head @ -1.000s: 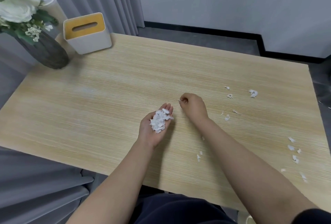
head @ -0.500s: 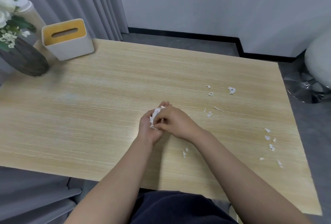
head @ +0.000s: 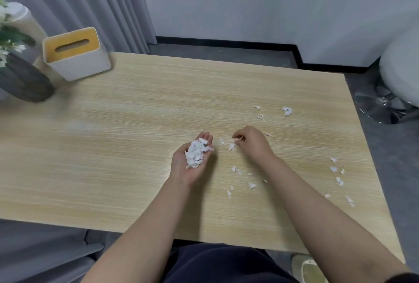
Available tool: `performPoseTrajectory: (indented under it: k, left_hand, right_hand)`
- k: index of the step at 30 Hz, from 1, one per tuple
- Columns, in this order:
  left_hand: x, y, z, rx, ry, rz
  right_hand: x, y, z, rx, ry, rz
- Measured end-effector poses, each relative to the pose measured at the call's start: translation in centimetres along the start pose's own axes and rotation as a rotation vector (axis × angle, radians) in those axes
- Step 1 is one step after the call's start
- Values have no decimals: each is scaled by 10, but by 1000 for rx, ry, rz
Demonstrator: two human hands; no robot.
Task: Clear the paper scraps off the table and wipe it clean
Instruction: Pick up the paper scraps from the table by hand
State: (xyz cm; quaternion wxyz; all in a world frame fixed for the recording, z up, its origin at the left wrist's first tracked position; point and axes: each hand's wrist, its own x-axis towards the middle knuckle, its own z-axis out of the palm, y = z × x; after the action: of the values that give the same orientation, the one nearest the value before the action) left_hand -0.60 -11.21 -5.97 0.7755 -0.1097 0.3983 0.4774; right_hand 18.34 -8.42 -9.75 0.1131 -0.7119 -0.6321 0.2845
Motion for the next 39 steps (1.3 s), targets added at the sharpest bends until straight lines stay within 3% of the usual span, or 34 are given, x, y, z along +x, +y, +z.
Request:
performPoseTrajectory:
  k: [4,10,19,31,39]
  left_hand:
    - [-4,-2,-2,126,48,96]
    - [-8,3,-2,96,47,101]
    - [-5,4,-8,26,19,104]
    - [-6,9,-4,82,70,122]
    - [-4,7,-6,109,50,105]
  right_hand:
    - [7,9,17,-137,-137,-60]
    - [10,11,24,-200,-162,-96]
    - [22,-12,24,11,-36,-95]
    - [20,-18,48,-200,-84,-191]
    - [-2,-46,11,233,140,-131]
